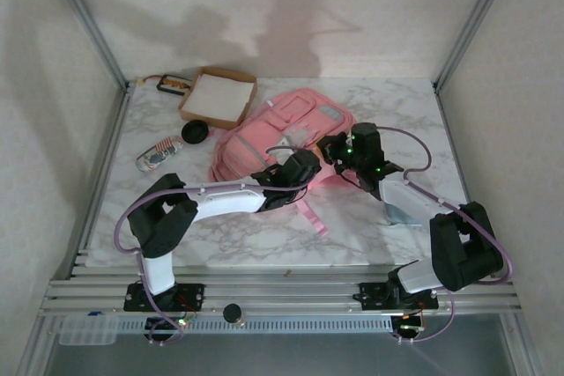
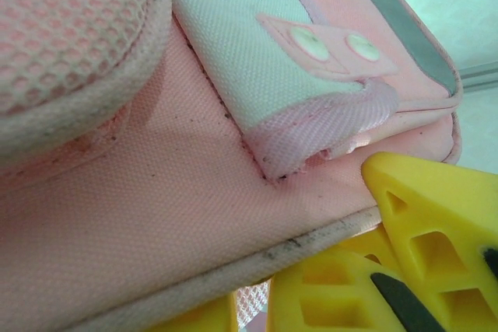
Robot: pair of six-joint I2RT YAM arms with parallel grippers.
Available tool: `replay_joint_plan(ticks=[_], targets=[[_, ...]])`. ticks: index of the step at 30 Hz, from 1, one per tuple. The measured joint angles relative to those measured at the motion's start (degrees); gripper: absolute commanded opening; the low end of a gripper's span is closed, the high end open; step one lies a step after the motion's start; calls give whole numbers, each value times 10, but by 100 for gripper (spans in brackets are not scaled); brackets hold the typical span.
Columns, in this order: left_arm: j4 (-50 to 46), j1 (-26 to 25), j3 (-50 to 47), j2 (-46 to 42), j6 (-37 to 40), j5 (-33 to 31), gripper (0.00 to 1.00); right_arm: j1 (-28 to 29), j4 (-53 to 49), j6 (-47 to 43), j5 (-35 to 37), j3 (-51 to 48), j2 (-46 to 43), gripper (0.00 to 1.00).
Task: Pack the student bag
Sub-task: Unzip the student bag at the center of the table.
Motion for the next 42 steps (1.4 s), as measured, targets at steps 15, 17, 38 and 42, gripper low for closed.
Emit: replay_joint_plan(ticks=[15, 17, 38, 42], targets=[[-102, 15, -50, -90, 24, 67, 0, -8, -11, -38, -30, 0, 0, 0], [-123, 19, -57, -106, 40, 79, 0, -9, -12, -46, -37, 0, 0, 0], [-310, 47, -87, -196, 277, 116, 0, -83, -60, -115, -104, 41, 47, 11], [-312, 52, -89, -195, 298, 124, 0, -79, -73, -138, -86, 51, 53, 36]])
